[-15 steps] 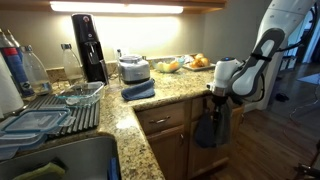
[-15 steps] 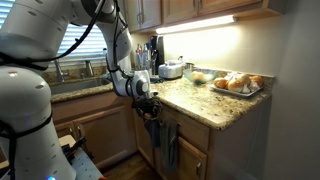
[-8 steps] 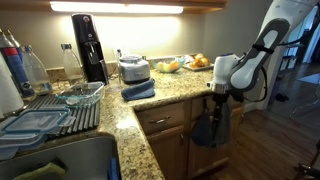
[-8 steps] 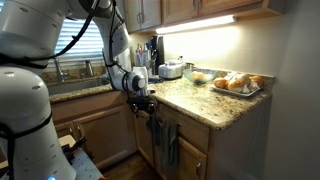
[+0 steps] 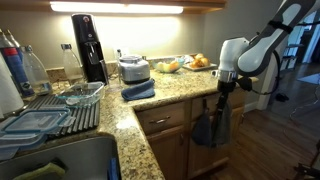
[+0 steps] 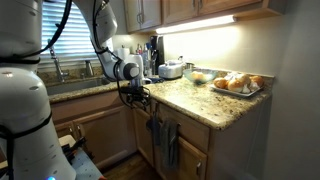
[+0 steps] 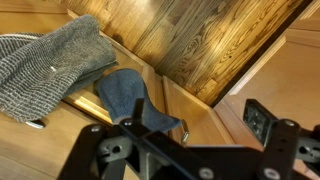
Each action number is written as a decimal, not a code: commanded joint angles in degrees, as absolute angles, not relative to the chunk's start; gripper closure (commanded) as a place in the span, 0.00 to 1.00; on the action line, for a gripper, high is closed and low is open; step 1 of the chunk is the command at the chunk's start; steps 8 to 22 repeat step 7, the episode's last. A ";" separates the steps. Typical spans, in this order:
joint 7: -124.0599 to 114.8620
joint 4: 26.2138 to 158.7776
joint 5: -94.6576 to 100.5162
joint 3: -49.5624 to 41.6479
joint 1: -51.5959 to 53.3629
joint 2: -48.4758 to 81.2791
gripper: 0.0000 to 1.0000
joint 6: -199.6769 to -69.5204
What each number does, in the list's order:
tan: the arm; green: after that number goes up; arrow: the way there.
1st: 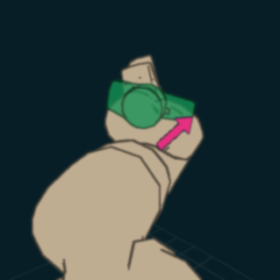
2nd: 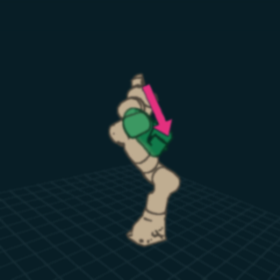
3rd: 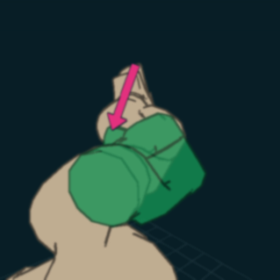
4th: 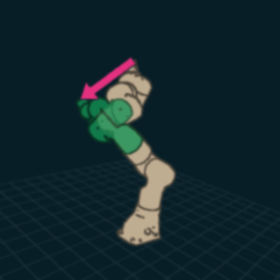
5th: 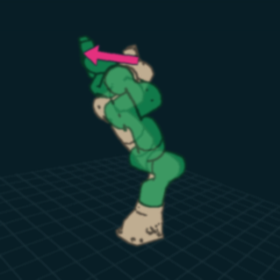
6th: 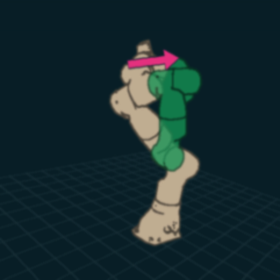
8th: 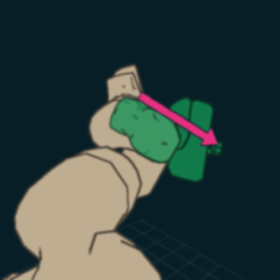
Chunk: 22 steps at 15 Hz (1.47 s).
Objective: Pick up the blue cloth on the right side of the counter, hang the cloth on the right drawer
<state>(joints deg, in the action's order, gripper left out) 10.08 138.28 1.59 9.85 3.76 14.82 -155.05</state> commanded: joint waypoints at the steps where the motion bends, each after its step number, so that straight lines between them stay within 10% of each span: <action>1: 12.44 144.30 -2.61 10.90 2.83 6.62 0.00 -153.91; 22: 11.23 143.57 -2.51 9.74 4.42 7.42 0.00 -154.85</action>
